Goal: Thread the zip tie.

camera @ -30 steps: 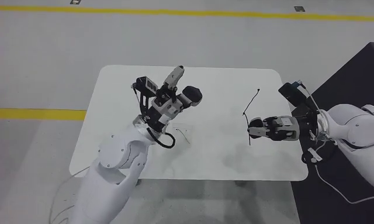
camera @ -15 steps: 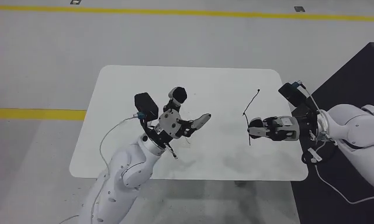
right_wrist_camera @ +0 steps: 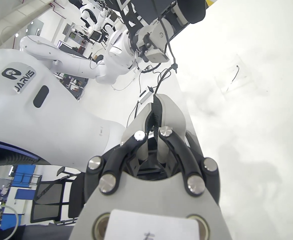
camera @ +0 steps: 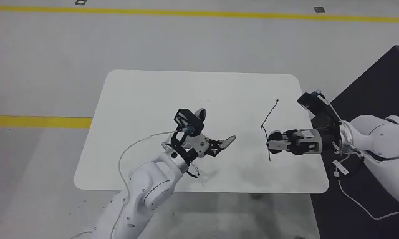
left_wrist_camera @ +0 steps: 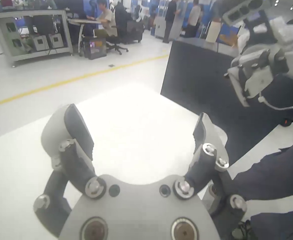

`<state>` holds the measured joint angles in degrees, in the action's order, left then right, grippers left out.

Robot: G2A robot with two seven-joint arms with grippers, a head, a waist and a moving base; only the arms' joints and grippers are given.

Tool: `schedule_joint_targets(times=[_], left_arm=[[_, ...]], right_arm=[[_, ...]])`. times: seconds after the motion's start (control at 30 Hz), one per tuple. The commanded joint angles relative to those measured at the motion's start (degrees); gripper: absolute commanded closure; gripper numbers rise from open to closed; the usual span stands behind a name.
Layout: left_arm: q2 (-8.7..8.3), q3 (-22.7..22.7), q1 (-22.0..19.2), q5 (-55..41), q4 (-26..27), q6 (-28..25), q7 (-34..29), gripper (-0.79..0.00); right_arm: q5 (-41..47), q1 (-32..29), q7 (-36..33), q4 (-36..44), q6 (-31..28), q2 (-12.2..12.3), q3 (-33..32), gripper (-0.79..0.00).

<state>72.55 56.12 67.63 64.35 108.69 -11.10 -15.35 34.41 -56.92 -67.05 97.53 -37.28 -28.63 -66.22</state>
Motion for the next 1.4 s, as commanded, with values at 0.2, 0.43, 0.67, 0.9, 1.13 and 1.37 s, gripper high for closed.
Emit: schedule_joint_targets(times=[0.2,0.43,0.67,0.9,1.13,1.37], left_arm=[[1.1,-2.7,-0.52,-7.96,-0.83,0.9,-1.28,-0.785],[1.18,-2.84,0.08,-9.46,-1.08,1.12,-1.28,-0.785],[1.79,-3.74,-1.13,-11.39,-1.3,2.32,-3.05,-0.68],[2.24,-4.4,-2.05,-13.09,-1.8,1.97,-4.42,-0.542],[2.64,-5.3,-2.81,-13.05,-2.15,0.69,-4.44,-0.533],[2.81,-5.11,-2.75,-13.88,-1.94,-0.83,-4.04,-0.397]], right_arm=[[0.98,1.95,-3.39,-1.21,3.43,-0.6,2.15,0.0],[-0.27,1.6,-1.35,-0.49,5.03,-0.83,2.39,0.0],[-3.44,2.72,0.81,0.37,5.88,-1.99,3.49,0.0],[-3.85,3.26,-0.17,0.59,5.88,-2.84,4.14,0.0],[-3.87,3.54,-0.61,0.64,6.26,-3.58,4.43,0.0],[-4.23,3.8,-1.09,0.96,6.67,-4.01,4.47,0.0]])
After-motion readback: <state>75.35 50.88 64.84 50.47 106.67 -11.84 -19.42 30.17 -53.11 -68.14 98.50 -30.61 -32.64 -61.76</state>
